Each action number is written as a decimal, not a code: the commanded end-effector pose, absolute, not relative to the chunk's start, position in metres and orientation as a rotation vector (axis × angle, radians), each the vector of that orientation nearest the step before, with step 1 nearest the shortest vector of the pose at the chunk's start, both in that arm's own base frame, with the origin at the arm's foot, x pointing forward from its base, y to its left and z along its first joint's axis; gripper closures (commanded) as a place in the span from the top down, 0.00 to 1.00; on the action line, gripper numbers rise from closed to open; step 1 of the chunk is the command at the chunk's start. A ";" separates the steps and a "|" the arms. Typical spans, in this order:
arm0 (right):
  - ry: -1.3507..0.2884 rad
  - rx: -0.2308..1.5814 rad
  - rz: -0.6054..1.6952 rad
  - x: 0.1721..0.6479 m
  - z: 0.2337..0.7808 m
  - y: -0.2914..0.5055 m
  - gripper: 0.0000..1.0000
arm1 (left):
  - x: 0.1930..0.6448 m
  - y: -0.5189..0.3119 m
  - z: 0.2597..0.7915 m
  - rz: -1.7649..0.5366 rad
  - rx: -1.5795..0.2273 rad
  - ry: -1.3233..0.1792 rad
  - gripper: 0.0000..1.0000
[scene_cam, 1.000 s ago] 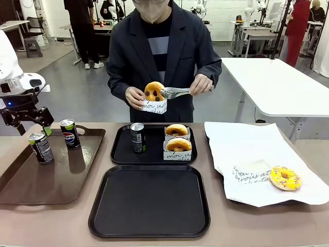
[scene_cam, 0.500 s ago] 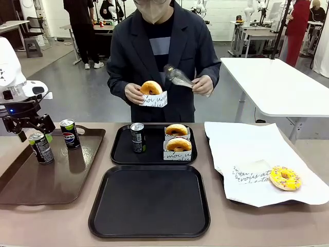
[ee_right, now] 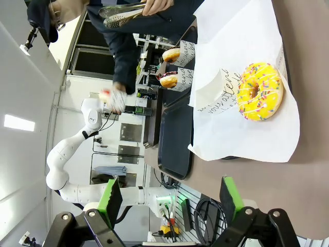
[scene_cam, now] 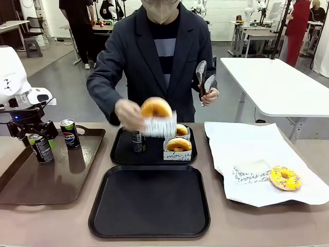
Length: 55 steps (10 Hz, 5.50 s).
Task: Set up donuts and drinks on trays.
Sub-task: Pick up one Pepsi coke from the Handle tray and place it on the Flat Tray without a Pepsi coke.
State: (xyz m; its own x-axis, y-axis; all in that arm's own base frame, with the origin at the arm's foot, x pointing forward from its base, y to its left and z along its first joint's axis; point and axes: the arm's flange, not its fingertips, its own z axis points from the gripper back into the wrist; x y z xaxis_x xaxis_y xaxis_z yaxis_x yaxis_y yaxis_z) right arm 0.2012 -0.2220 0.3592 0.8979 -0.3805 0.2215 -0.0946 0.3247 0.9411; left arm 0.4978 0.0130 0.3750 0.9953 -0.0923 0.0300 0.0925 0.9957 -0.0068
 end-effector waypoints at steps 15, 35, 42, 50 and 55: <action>-0.460 1.244 -0.185 0.201 0.359 -0.222 1.00 | 0.489 0.008 0.388 -0.105 -0.014 -0.036 0.00; -0.460 1.244 -0.185 0.201 0.359 -0.222 1.00 | 0.389 -0.008 0.524 -0.152 -0.010 -0.096 0.00; -0.460 1.244 -0.185 0.201 0.359 -0.222 1.00 | 0.353 -0.089 0.515 -0.619 0.117 -0.171 0.60; -0.460 1.244 -0.185 0.201 0.359 -0.222 1.00 | 0.345 -0.116 0.507 -0.664 0.027 -0.103 0.60; -0.460 1.244 -0.185 0.201 0.359 -0.222 1.00 | 0.313 -0.179 0.492 -0.745 -0.314 -0.085 0.60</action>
State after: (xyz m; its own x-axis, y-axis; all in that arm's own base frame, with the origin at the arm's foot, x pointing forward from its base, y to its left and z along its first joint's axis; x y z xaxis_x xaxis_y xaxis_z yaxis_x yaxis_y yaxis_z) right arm 0.2011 -0.2221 0.3593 0.8978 -0.3807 0.2216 -0.0947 0.3246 0.9411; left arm 0.3167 -0.1775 0.4965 0.7460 -0.6433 0.1721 0.6657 0.7134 -0.2187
